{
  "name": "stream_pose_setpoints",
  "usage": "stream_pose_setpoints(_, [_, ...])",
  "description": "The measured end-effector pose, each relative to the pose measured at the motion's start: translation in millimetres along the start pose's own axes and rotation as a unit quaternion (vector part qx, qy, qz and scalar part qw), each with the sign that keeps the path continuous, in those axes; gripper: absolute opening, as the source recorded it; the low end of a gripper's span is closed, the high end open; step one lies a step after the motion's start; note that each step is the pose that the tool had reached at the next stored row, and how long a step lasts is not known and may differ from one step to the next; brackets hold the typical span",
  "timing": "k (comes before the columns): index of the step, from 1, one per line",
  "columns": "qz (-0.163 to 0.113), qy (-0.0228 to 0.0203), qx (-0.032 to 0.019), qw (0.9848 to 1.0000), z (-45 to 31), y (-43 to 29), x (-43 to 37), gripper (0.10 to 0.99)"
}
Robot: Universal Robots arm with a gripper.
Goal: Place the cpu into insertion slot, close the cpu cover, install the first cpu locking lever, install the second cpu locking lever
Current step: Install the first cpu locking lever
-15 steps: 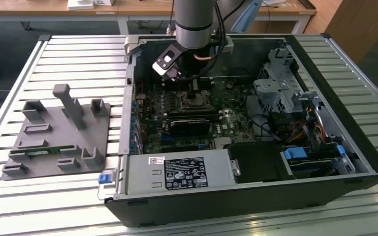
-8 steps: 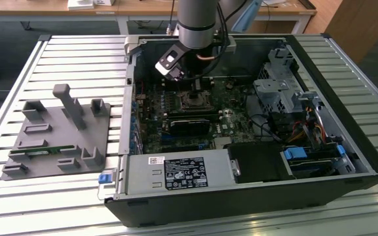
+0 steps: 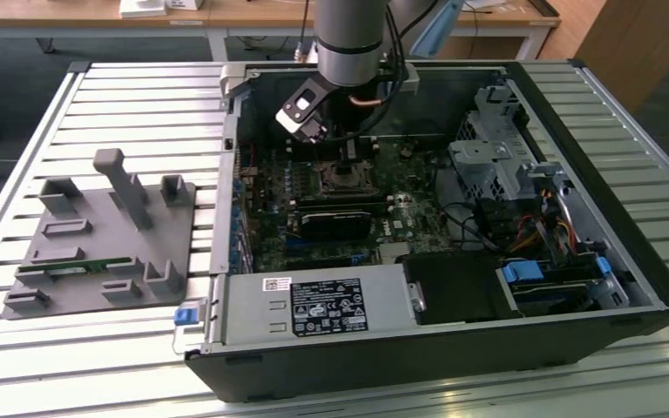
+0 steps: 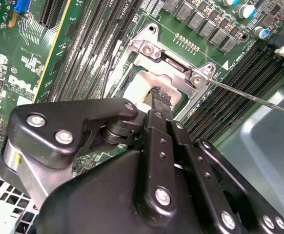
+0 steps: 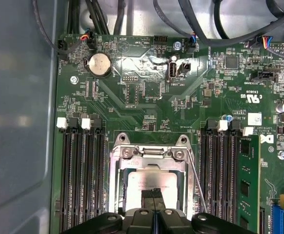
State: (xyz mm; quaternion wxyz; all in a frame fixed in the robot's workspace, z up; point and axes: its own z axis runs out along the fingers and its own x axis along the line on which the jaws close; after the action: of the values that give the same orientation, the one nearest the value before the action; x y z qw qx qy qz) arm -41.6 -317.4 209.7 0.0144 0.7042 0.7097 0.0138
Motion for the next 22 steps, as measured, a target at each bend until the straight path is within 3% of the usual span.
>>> stream_pose_setpoints(22, [0.000, 0.0001, -0.0001, 1.0000, -5.1, 0.2, 0.0, 0.106])
